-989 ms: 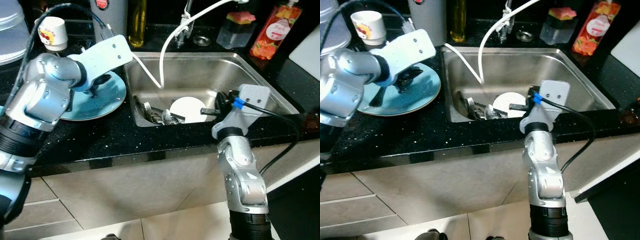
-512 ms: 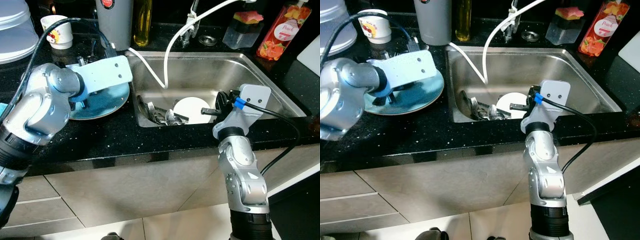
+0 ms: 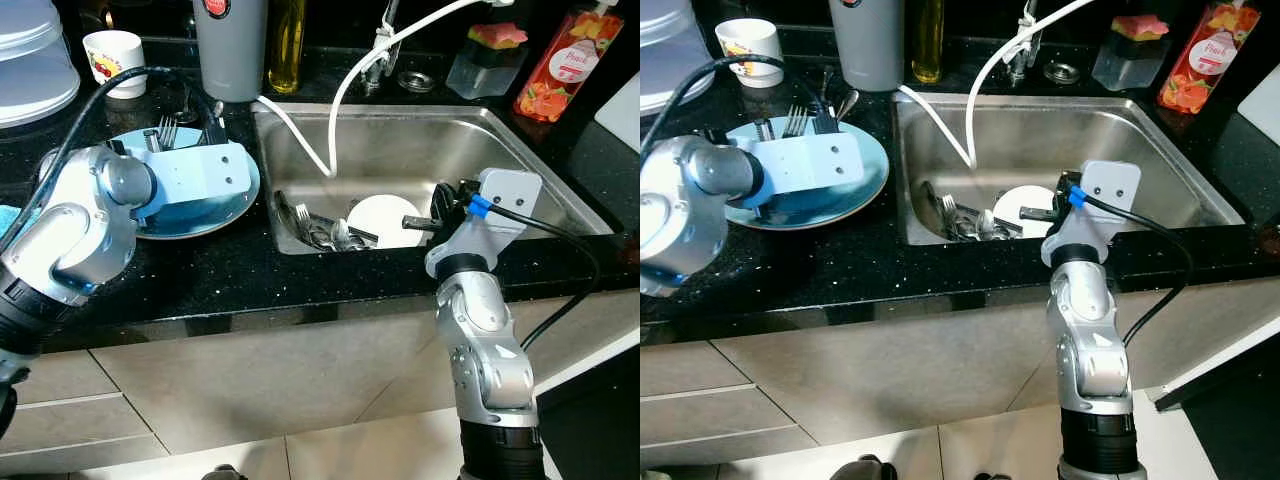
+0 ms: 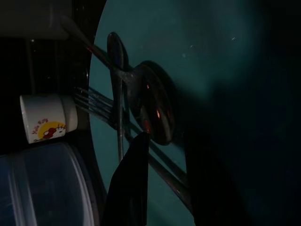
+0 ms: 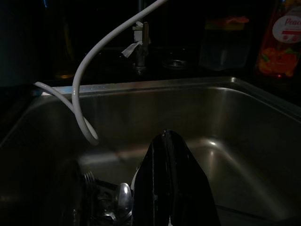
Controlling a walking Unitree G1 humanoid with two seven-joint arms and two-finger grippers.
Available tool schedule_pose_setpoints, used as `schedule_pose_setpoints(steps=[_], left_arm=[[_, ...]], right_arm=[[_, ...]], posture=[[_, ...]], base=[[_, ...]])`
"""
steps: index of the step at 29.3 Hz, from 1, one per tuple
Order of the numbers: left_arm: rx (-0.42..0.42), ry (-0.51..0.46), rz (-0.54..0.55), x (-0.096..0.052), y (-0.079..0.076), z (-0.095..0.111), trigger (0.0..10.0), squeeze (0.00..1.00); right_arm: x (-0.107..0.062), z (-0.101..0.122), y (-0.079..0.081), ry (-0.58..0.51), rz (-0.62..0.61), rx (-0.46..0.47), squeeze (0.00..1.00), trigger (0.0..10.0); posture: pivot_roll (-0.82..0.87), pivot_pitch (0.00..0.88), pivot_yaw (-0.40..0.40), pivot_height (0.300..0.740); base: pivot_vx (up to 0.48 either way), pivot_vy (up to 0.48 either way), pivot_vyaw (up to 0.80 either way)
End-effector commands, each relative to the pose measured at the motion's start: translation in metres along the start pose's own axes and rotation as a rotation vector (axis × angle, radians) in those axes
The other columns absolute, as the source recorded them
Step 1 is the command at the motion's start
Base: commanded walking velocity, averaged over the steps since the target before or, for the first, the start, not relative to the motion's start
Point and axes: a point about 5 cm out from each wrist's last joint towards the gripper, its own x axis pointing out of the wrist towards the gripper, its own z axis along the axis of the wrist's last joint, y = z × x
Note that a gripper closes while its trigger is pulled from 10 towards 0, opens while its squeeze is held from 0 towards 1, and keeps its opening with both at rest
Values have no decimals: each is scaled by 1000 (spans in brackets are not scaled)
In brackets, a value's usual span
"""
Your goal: Kitchen organization
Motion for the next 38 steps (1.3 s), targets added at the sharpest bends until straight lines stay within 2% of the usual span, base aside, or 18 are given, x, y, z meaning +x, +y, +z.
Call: schedule_pose_setpoints(steps=[1, 7, 9, 10, 18, 23, 24, 25, 26, 27, 29, 31, 32, 33, 36, 38], left_arm=[[20, 55, -46, 6, -11, -10, 10000, 0], [-1, 88, -29, 22, -18, -16, 10000, 0], [-9, 92, -21, 26, -19, -17, 4314, 0], [-15, 79, -13, 29, -19, -16, 0, 0], [-27, 46, 11, 33, -20, -14, 0, 0], [-37, 8, 34, 30, -15, -9, 0, 0], [-44, -27, 68, 27, -8, -3, 0, 0], [-45, -79, 146, 23, 3, 6, 10000, 0], [-45, -79, 146, 23, 3, 6, 10000, 0], [-87, -147, 261, 16, 22, 19, 10000, 0], [-108, -157, 287, 14, 27, 21, 10000, 0], [-164, -200, 345, 10, 39, 27, 10000, 0], [-164, -200, 345, 10, 39, 27, 10000, 0], [-215, -246, 410, 5, 50, 33, 10000, 0], [-235, -271, 455, 1, 57, 37, 10000, 0], [-227, -272, 441, 3, 55, 38, 10000, 0]], right_arm=[[0, -3, -2, 8, -6, 3, 0, 10000], [2, -2, -3, 3, -5, 0, 0, 10000], [1, -1, -4, 2, -6, -2, 0, 10000], [1, -1, -4, 3, -6, -3, 0, 10000], [1, -1, -5, 3, -9, -5, 0, 10000], [1, -1, -5, 6, -7, -6, 0, 10000], [1, -1, -5, 6, -6, -6, 0, 10000], [1, -1, -5, 6, -5, -6, 0, 10000], [1, -1, -5, 6, -5, -6, 0, 10000], [1, -1, -4, 7, -3, -5, 0, 10000], [1, -1, -4, 7, -3, -5, 0, 10000], [1, -1, -4, 7, -2, -4, 0, 10000], [1, -1, -4, 7, -2, -4, 0, 10000], [2, -1, -4, 7, -2, -4, 0, 10000], [2, -1, -4, 7, -3, -4, 0, 10000], [2, -1, -4, 6, -4, -5, 0, 10000]], posture=[[274, 85, -86, 740], [262, 85, -90, 740], [262, 86, -91, 740], [260, 87, -91, 740], [256, 92, -93, 740], [257, 95, -95, 740], [257, 96, -98, 740], [259, 97, -99, 740], [259, 97, -99, 740], [259, 97, -99, 740], [259, 97, -99, 740], [258, 96, -100, 740], [258, 96, -100, 740], [258, 96, -100, 740], [254, 96, -98, 740], [255, 96, -98, 740]], base=[[0, 0, 0], [0, 0, 0], [0, 0, 0], [0, 0, 0], [0, 0, 0], [0, 0, 0], [0, 0, 0], [0, 0, 0], [0, 0, 0], [0, 0, 0], [0, 0, 0], [0, 0, 0], [0, 0, 0], [0, 0, 0], [0, 0, 0], [0, 0, 0]])
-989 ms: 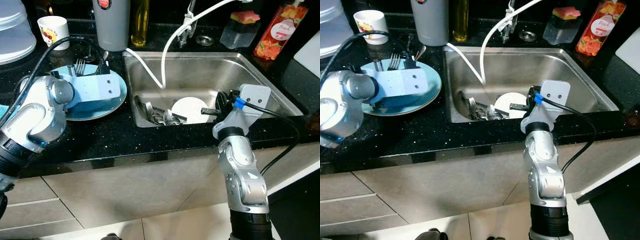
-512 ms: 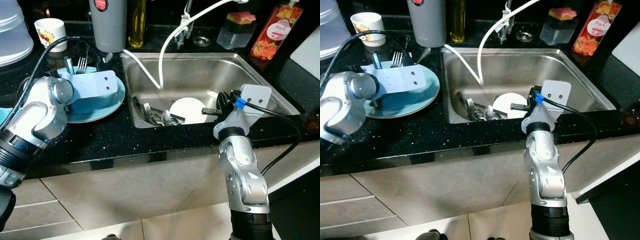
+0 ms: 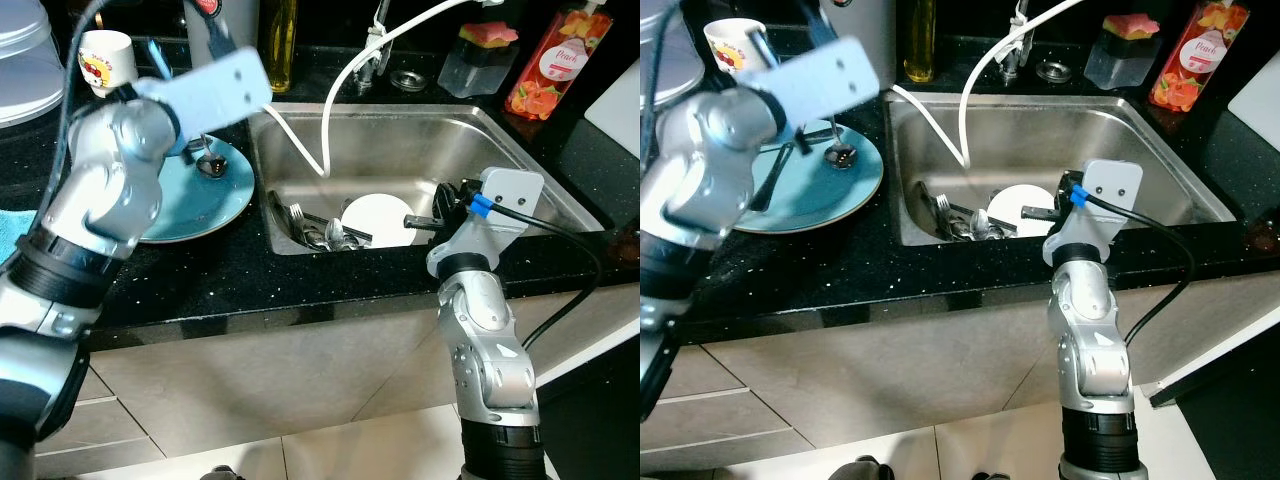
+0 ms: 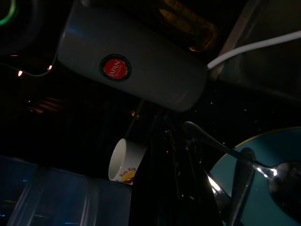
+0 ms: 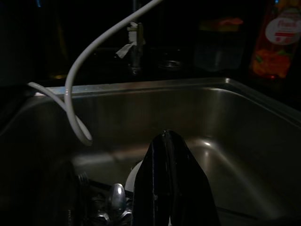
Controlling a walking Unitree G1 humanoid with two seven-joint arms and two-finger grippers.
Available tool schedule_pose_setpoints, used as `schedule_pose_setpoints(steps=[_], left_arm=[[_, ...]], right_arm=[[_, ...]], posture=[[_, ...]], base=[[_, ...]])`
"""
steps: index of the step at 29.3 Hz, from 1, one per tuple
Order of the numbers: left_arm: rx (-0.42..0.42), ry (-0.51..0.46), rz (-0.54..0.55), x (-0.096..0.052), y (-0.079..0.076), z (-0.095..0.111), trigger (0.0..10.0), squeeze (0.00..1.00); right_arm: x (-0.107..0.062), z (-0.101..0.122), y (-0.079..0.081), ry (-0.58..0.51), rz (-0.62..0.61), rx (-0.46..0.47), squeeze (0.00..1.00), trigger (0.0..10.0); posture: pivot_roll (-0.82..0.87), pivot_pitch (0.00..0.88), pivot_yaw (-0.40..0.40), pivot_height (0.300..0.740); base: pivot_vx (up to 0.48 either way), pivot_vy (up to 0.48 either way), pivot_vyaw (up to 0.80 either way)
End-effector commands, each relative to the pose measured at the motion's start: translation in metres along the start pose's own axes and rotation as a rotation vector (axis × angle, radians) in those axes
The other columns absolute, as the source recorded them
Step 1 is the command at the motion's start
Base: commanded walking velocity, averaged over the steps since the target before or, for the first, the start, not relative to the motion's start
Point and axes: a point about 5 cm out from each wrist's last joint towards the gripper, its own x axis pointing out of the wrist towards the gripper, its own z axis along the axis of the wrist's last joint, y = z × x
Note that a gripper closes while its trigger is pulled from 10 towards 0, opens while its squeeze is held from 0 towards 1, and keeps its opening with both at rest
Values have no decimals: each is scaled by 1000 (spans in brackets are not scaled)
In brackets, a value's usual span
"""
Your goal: Kitchen organization
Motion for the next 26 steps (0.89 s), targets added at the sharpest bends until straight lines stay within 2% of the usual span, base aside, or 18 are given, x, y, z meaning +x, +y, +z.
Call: schedule_pose_setpoints(steps=[1, 2, 4, 5, 8, 14, 15, 17, 18, 19, 21, 26], left_arm=[[-5, -7, -43, 3, -9, 1, 10000, 0], [23, -26, -80, 3, -17, 1, 10000, 0], [92, -3, -115, 3, -26, -4, 10000, 0], [103, 31, -157, 3, -31, -10, 10000, 1000], [126, 54, -240, 0, -38, -15, 10000, 1000], [108, 42, -302, 0, -44, -8, 10000, 1000], [122, 44, -316, 0, -47, -9, 10000, 871], [132, 45, -327, 1, -49, -10, 10000, 871], [115, 40, -351, 1, -54, -7, 10000, 0], [115, 40, -351, 1, -54, -7, 10000, 0], [97, 38, -417, 3, -66, -2, 10000, 0], [110, 66, -466, 5, -75, -7, 10000, 0]], right_arm=[[1, -1, -3, 8, -10, -1, 0, 10000], [1, -2, -3, 8, -11, -1, 0, 10000], [1, -2, -3, 9, -11, -1, 0, 10000], [1, -2, -3, 9, -11, -1, 0, 10000], [1, -2, -3, 9, -9, -1, 0, 10000], [1, -2, -3, 10, -7, -1, 0, 10000], [1, -2, -3, 9, -7, -1, 0, 10000], [1, -2, -2, 9, -7, -1, 0, 10000], [1, -2, -2, 9, -6, -1, 0, 10000], [1, -2, -2, 9, -6, -1, 0, 10000], [1, -2, -3, 9, -8, -3, 0, 10000], [1, -1, -3, 8, -9, -5, 0, 10000]], posture=[[255, 96, -97, 740], [255, 96, -98, 740], [255, 96, -98, 740], [254, 98, -99, 740], [255, 98, -100, 740], [258, 97, -102, 740], [258, 97, -102, 740], [258, 97, -102, 740], [252, 96, -103, 740], [252, 96, -103, 740], [250, 96, -102, 740], [247, 96, -101, 740]], base=[[0, 0, 0], [0, 0, 0], [0, 0, 0], [0, 0, 0], [0, 0, 0], [0, 0, 0], [0, 0, 0], [0, 0, 0], [0, 0, 0], [0, 0, 0], [0, 0, 0], [0, 0, 0]])
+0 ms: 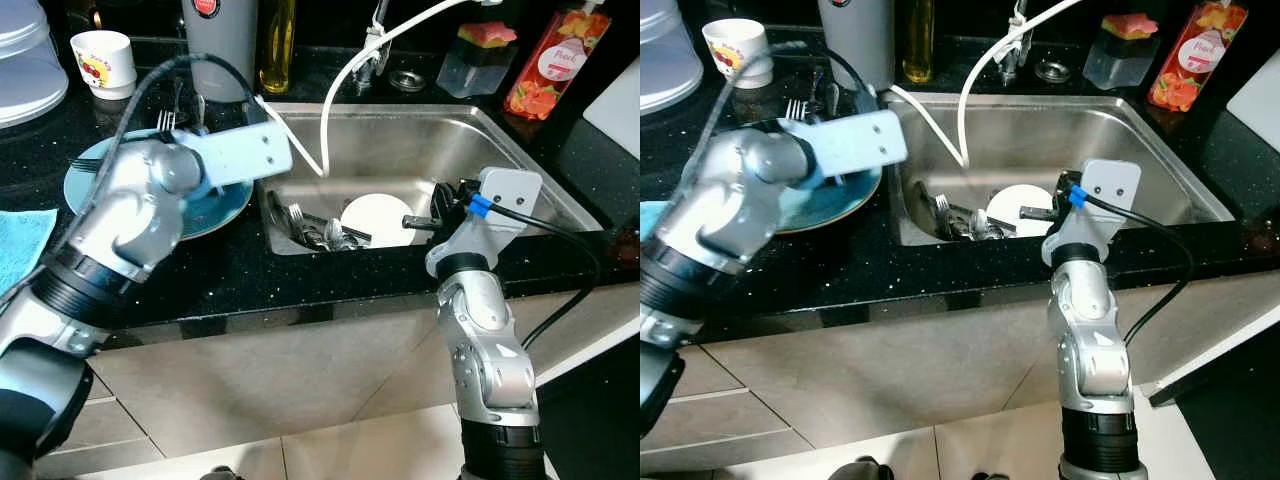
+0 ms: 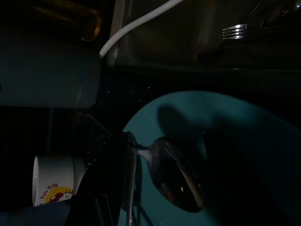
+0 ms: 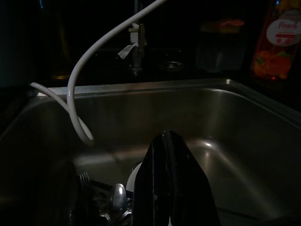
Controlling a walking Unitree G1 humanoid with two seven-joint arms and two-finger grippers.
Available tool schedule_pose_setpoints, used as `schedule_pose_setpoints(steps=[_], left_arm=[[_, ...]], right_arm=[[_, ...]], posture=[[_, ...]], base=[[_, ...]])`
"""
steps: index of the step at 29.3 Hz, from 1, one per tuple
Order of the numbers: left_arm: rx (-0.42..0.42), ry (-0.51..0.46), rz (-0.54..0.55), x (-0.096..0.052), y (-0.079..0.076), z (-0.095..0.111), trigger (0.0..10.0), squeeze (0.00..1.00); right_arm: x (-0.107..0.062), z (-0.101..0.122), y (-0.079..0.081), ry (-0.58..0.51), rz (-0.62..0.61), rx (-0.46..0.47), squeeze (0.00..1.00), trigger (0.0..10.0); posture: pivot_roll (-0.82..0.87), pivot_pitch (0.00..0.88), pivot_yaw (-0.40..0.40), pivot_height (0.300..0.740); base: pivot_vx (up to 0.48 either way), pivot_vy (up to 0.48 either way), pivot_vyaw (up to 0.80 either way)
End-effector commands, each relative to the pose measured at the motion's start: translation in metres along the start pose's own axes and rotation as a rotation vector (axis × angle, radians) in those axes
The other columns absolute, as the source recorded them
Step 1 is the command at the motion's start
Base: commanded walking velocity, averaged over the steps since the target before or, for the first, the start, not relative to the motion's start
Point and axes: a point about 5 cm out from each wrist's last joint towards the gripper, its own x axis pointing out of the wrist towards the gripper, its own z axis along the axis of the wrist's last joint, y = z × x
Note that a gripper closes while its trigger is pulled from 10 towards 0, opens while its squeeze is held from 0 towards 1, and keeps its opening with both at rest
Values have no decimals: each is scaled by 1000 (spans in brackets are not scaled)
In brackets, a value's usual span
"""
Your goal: Kitchen organization
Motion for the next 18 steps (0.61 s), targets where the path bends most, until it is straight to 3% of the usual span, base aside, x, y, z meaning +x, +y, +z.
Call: schedule_pose_setpoints(steps=[1, 18], left_arm=[[4, 30, -90, 8, -16, -1, 10000, 0], [47, 194, -52, 14, -17, -30, 10000, 0]], right_arm=[[1, -1, -3, 8, -10, -5, 0, 10000], [1, -1, -3, 6, -8, -4, 0, 10000]], posture=[[246, 97, -100, 740], [246, 92, -103, 740]], base=[[0, 0, 0], [0, 0, 0]])
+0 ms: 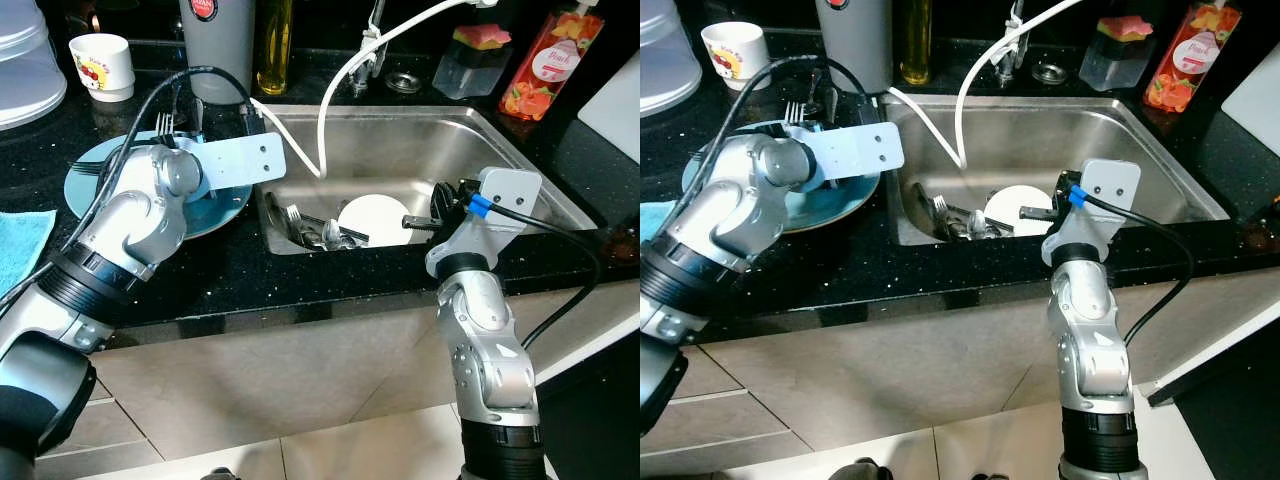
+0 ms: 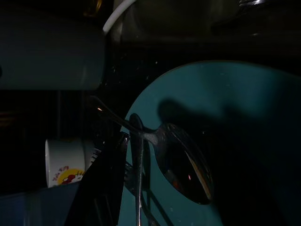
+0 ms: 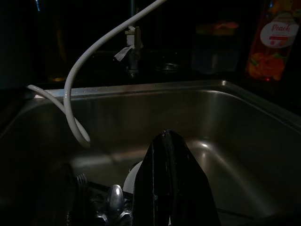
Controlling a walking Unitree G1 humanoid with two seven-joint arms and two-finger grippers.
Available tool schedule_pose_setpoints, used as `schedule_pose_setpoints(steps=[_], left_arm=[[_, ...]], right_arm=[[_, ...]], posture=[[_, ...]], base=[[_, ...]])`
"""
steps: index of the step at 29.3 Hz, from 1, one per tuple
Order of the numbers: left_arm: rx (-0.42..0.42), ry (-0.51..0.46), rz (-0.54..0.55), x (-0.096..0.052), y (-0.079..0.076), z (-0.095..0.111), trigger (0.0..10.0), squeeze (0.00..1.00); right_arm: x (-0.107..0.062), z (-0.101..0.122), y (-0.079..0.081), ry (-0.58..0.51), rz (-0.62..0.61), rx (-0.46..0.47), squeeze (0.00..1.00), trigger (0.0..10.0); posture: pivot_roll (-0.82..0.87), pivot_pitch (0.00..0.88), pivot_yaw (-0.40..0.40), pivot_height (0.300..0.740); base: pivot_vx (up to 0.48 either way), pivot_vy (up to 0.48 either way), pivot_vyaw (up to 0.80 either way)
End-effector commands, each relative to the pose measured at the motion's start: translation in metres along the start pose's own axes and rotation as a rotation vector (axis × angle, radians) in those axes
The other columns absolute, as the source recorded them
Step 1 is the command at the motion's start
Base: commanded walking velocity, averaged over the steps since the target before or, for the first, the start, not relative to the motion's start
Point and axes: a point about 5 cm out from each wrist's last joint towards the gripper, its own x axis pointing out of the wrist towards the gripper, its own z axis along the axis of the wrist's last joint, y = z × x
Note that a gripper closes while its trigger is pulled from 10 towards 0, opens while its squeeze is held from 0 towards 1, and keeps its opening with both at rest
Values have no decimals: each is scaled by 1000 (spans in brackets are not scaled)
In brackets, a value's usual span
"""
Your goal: Kitchen organization
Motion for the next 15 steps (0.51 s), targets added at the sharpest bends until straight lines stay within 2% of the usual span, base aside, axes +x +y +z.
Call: schedule_pose_setpoints(steps=[1, 2, 3, 4, 7, 8, 9, 15], left_arm=[[21, 79, -69, 10, -18, -14, 9059, 0], [21, 79, -69, 10, -18, -14, 9059, 0], [24, 92, -63, 11, -18, -16, 6392, 0], [29, 109, -57, 13, -18, -19, 4275, 0], [31, 113, -56, 13, -19, -20, 4275, 0], [19, 113, -61, 14, -19, -20, 2431, 0], [8, 115, -65, 14, -20, -21, 0, 0], [-27, 120, -72, 11, -18, -23, 0, 0]], right_arm=[[1, -1, -3, 6, -7, -5, 0, 10000], [1, -1, -3, 6, -7, -5, 0, 10000], [1, 0, -3, 5, -8, -6, 0, 10000], [1, 0, -4, 4, -9, -8, 0, 10000], [1, 0, -4, 4, -9, -8, 0, 10000], [1, 0, -4, 4, -8, -9, 0, 10000], [1, 0, -4, 3, -7, -9, 0, 10000], [2, 1, -3, 2, -2, -8, 0, 10000]], posture=[[241, 89, -102, 740], [241, 89, -102, 740], [241, 89, -103, 740], [241, 87, -105, 740], [241, 87, -105, 740], [241, 85, -105, 740], [241, 85, -105, 740], [244, 82, -108, 740]], base=[[0, 0, 0], [0, 0, 0], [0, 0, 0], [0, 0, 0], [0, 0, 0], [0, 0, 0], [0, 0, 0], [0, 0, 0]])
